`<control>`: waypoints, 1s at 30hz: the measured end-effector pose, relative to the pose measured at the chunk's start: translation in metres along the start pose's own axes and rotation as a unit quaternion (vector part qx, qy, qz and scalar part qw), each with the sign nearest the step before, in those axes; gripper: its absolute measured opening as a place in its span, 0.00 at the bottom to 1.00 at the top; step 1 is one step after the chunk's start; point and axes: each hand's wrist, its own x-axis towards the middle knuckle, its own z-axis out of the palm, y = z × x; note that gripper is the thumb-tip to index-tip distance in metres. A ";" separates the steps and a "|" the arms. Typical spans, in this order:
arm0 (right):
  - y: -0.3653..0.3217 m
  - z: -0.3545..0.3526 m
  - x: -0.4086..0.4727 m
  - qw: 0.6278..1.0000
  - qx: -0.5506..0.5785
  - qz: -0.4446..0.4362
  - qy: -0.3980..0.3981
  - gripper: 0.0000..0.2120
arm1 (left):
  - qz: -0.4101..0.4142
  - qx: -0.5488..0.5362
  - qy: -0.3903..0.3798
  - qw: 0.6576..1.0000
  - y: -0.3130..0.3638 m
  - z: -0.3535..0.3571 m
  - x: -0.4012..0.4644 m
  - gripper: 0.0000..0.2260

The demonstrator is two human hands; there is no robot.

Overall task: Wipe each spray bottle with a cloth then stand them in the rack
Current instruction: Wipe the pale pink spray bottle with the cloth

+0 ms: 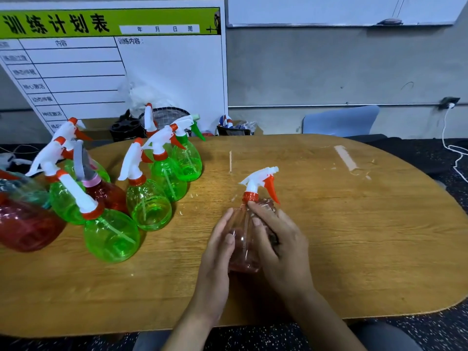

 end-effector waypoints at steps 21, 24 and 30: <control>-0.003 -0.001 -0.019 0.854 0.415 0.302 0.083 0.15 | -0.023 -0.033 -0.007 0.999 0.007 -0.001 -0.001 0.48; 0.002 -0.002 -0.022 0.849 0.424 0.310 0.065 0.16 | -0.028 -0.050 -0.018 0.998 0.009 0.001 -0.002 0.44; 0.009 -0.010 -0.020 0.830 0.454 0.322 0.034 0.16 | -0.034 -0.057 -0.009 0.998 0.010 0.003 -0.001 0.22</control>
